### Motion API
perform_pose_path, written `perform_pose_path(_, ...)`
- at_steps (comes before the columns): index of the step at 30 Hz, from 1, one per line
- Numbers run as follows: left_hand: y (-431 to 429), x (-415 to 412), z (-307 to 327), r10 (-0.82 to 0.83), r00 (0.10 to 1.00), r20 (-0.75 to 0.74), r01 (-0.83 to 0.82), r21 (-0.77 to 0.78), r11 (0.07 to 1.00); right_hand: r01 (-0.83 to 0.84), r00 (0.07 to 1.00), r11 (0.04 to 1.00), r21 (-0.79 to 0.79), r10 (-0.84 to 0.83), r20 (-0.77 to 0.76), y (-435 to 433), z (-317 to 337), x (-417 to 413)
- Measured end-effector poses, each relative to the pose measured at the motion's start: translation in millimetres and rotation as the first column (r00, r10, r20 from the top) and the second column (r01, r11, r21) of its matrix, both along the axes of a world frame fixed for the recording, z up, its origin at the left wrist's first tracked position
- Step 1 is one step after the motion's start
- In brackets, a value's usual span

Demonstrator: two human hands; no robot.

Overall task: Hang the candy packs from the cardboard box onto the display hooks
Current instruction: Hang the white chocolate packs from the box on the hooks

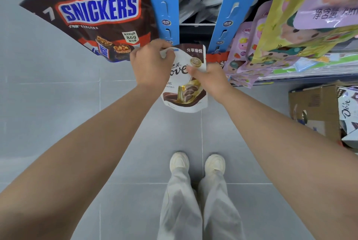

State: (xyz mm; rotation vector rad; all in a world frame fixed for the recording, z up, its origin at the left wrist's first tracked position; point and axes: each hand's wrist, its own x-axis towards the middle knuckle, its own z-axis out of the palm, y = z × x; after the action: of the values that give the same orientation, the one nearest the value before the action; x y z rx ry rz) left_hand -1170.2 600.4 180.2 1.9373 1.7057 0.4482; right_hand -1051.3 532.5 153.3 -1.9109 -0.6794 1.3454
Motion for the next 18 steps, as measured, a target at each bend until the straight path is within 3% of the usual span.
perform_pose_path(4, 11, 2, 0, 0.102, 0.995, -0.007, -0.102, -0.031, 0.994, 0.024, 1.0, 1.0, 0.019, -0.024, -0.005, 10, 2, -8)
perform_pose_path(9, 19, 10, -6, 0.06, 0.991, -0.122, -0.057, 0.033, 0.998, 0.045, 0.992, 0.995, 0.093, -0.055, 0.114, 18, -3, -14)
perform_pose_path(18, 28, 22, -11, 0.101, 0.994, -0.041, -0.098, 0.071, 0.993, 0.101, 0.981, 0.985, 0.141, -0.122, 0.153, 33, -7, -3)
